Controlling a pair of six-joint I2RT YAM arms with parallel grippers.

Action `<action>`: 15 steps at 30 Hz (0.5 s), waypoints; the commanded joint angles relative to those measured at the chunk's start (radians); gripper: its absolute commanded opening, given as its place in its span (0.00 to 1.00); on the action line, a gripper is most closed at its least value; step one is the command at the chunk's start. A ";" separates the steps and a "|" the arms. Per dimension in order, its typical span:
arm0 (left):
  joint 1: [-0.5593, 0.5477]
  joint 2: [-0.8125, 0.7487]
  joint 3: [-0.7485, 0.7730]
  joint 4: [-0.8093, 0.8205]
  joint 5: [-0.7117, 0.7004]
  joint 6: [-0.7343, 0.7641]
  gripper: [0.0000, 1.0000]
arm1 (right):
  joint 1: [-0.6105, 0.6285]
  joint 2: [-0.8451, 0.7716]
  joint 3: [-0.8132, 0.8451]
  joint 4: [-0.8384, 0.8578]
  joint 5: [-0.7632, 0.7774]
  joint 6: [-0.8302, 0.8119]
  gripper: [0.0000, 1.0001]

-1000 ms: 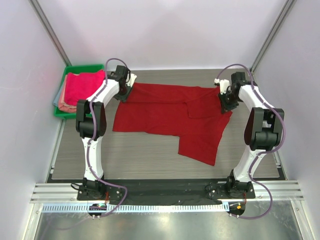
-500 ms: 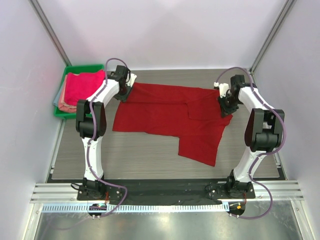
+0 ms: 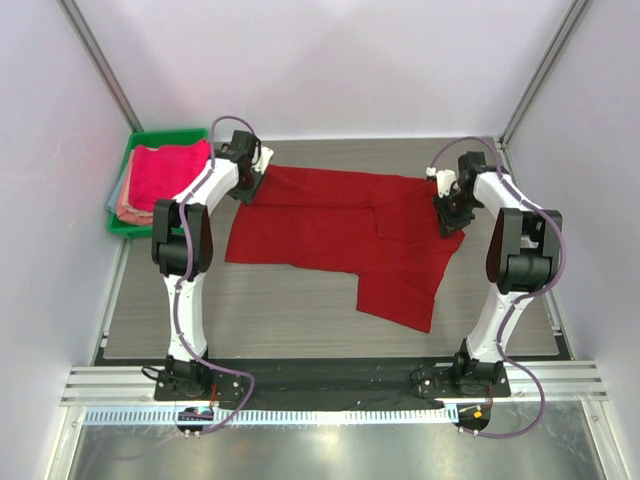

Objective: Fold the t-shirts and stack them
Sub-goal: Fold the tshirt

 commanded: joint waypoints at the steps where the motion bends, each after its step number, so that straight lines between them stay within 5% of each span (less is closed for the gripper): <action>1: -0.004 -0.026 0.011 0.021 -0.004 0.013 0.38 | -0.005 0.014 0.040 0.005 -0.013 0.018 0.22; 15: -0.005 -0.026 0.011 0.020 -0.010 0.013 0.38 | -0.014 0.042 0.058 0.020 0.013 0.027 0.28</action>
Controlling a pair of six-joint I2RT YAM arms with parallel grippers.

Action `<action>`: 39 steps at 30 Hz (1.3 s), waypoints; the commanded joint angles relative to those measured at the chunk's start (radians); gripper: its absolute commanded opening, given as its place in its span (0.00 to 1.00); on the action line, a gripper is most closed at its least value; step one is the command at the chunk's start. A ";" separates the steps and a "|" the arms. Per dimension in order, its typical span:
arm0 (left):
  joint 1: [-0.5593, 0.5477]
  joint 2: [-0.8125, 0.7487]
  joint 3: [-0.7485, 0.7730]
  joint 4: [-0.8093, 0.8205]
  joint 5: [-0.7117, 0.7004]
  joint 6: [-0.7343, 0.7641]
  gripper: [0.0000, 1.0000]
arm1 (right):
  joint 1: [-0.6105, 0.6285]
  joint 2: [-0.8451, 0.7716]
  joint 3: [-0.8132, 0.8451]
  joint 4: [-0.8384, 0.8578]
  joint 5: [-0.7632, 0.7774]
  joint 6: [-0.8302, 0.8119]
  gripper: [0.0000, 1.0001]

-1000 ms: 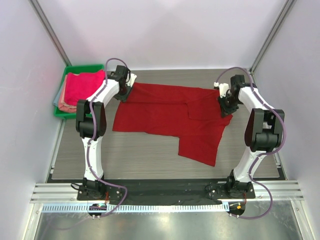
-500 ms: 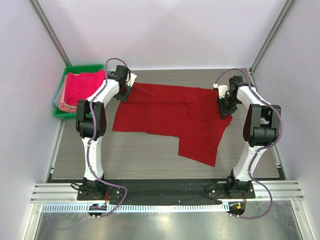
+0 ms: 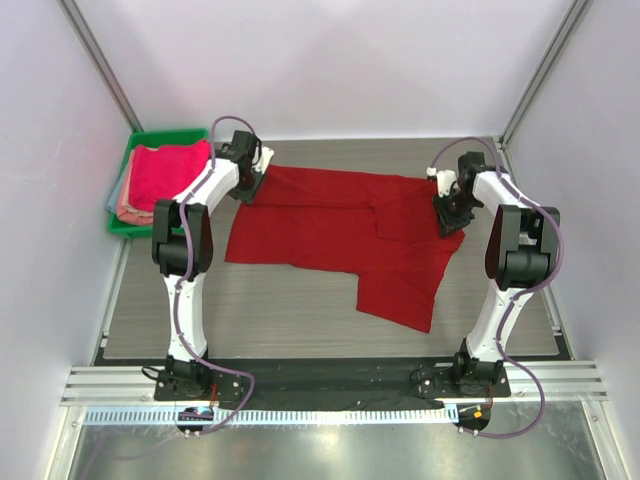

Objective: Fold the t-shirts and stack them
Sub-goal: Fold the tshirt

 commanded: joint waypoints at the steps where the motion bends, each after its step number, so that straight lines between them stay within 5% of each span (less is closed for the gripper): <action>1: -0.004 -0.026 0.011 0.019 -0.010 0.015 0.38 | -0.009 0.005 0.036 0.012 0.012 0.014 0.29; 9: -0.004 -0.026 0.013 0.019 -0.010 0.015 0.38 | -0.009 0.015 0.029 0.008 -0.011 0.026 0.27; 17: -0.006 -0.026 0.016 0.016 -0.011 0.015 0.38 | -0.009 0.006 0.046 0.002 -0.022 0.031 0.02; 39: -0.007 -0.015 0.031 0.021 0.001 0.010 0.37 | -0.009 -0.187 0.021 -0.067 -0.052 0.031 0.02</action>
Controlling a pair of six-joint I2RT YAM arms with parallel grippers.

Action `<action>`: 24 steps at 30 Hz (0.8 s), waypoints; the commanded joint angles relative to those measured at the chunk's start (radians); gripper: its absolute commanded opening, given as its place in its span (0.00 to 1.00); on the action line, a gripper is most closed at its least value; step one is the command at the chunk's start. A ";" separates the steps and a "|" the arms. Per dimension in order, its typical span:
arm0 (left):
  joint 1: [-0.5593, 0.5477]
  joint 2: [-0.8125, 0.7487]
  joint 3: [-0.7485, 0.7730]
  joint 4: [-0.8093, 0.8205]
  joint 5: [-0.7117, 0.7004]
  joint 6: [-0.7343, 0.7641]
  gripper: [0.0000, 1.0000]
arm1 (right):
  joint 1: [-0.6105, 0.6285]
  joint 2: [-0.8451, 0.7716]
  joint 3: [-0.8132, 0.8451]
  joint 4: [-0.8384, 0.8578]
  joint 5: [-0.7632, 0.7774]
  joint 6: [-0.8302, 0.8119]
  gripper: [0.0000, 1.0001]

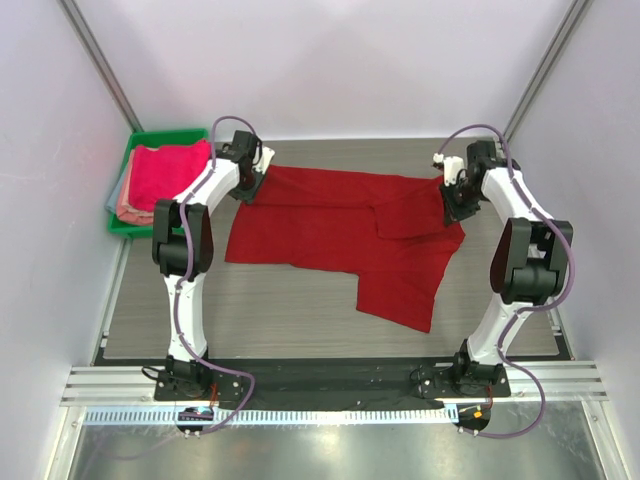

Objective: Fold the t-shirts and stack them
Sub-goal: Fold the tshirt

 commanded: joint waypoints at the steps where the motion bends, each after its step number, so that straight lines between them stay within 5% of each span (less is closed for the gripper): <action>1: -0.005 -0.017 0.031 0.021 0.002 0.011 0.37 | -0.003 -0.085 -0.002 -0.033 -0.021 0.009 0.01; 24: -0.010 -0.020 0.033 0.027 0.001 0.008 0.37 | 0.074 -0.186 -0.062 -0.071 -0.074 0.053 0.01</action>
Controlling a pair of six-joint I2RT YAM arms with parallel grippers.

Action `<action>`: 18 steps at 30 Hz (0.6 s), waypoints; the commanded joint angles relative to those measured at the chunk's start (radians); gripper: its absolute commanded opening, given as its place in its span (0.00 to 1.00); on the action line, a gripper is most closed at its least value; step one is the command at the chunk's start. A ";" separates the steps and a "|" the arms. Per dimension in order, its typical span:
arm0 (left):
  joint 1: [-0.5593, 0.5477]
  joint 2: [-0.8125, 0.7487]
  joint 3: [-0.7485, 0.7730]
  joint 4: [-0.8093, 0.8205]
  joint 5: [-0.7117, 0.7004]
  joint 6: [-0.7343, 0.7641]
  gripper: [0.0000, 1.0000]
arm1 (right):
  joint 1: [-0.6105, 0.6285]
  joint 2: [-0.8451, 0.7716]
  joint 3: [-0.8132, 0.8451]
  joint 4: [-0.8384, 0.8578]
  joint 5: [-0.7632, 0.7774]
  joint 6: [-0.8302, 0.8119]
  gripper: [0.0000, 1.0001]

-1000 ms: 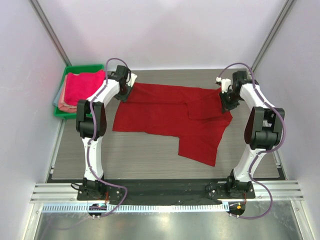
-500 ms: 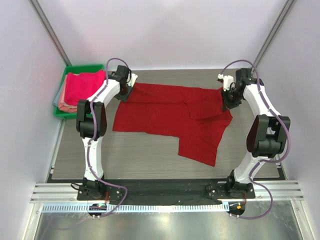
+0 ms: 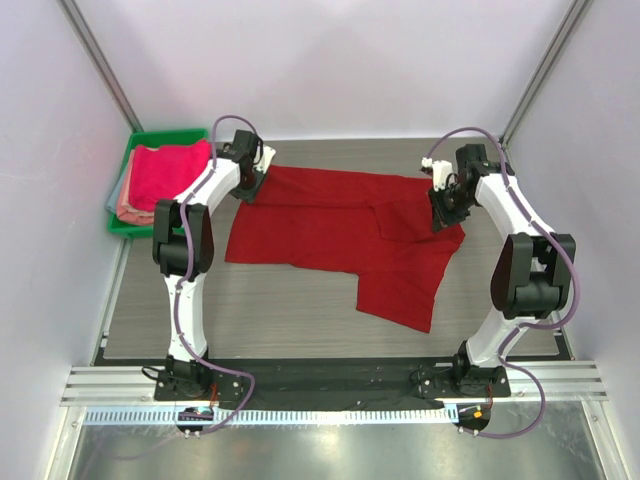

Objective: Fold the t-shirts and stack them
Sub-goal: Fold the tshirt

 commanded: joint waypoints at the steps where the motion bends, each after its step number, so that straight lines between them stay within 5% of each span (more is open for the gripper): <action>1: -0.005 -0.020 0.029 0.025 0.001 0.007 0.37 | 0.000 -0.065 0.012 -0.009 -0.014 0.022 0.01; 5: -0.007 -0.015 0.036 0.026 -0.001 0.007 0.37 | 0.003 -0.062 0.018 -0.009 -0.011 0.022 0.02; 8: -0.011 -0.015 0.040 0.026 -0.004 0.007 0.37 | 0.003 -0.053 0.018 0.000 0.016 0.022 0.26; 18: -0.007 0.058 0.156 0.019 -0.027 0.056 0.38 | -0.093 0.236 0.344 0.109 0.075 0.061 0.30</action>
